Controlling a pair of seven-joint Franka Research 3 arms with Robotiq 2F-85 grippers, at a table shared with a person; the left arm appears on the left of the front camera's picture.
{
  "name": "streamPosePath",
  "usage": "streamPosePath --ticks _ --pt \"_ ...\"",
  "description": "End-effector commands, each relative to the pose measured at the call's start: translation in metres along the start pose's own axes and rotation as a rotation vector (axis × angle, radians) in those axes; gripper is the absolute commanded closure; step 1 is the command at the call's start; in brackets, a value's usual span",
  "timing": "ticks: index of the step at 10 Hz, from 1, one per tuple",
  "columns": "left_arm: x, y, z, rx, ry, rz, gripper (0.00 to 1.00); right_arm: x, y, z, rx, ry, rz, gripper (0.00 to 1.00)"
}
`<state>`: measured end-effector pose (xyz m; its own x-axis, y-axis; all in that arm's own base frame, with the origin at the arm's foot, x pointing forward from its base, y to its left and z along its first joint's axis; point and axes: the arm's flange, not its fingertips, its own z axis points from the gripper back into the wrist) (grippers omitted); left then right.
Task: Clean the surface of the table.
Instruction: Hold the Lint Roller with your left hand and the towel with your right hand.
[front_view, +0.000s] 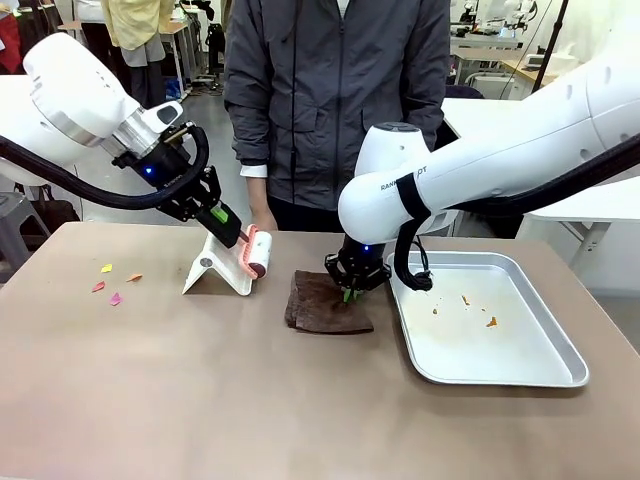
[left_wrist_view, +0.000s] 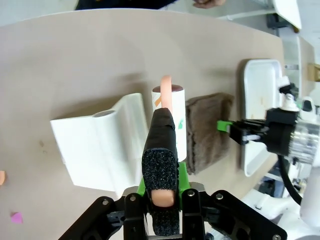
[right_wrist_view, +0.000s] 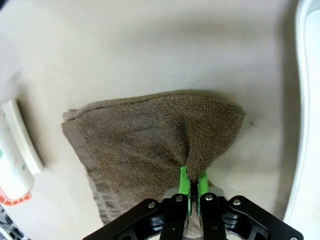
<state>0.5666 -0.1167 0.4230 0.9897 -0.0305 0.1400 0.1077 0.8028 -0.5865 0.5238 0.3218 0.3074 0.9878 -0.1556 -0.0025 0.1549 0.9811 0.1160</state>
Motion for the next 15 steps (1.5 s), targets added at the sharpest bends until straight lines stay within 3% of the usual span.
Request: streamPosePath --ticks 1,2,4,9,11,12,15 --pt "-0.016 0.006 0.01 -0.105 0.011 -0.035 1.0 0.001 -0.018 -0.003 0.067 -0.005 -0.016 1.0" --pt "-0.022 0.007 0.018 -0.143 -0.008 -0.028 1.0 0.0 -0.026 0.009 0.167 0.006 -0.012 1.0" --pt "-0.04 0.018 0.044 -0.268 -0.051 -0.028 1.0 -0.014 -0.056 0.051 0.538 0.074 0.054 1.0" --pt "-0.116 0.095 0.102 -0.557 -0.028 -0.032 1.0 -0.078 -0.131 0.103 0.953 0.287 0.205 1.0" --pt "-0.133 0.142 0.109 -0.646 -0.019 -0.027 1.0 -0.118 -0.176 0.104 1.054 0.26 0.259 1.0" --pt "-0.14 0.164 0.111 -0.688 0.014 -0.089 1.0 -0.132 -0.204 0.1 1.097 0.196 0.191 1.0" --pt "-0.153 0.223 0.123 -0.759 0.018 -0.103 1.0 -0.139 -0.306 0.098 1.291 -0.003 -0.058 1.0"
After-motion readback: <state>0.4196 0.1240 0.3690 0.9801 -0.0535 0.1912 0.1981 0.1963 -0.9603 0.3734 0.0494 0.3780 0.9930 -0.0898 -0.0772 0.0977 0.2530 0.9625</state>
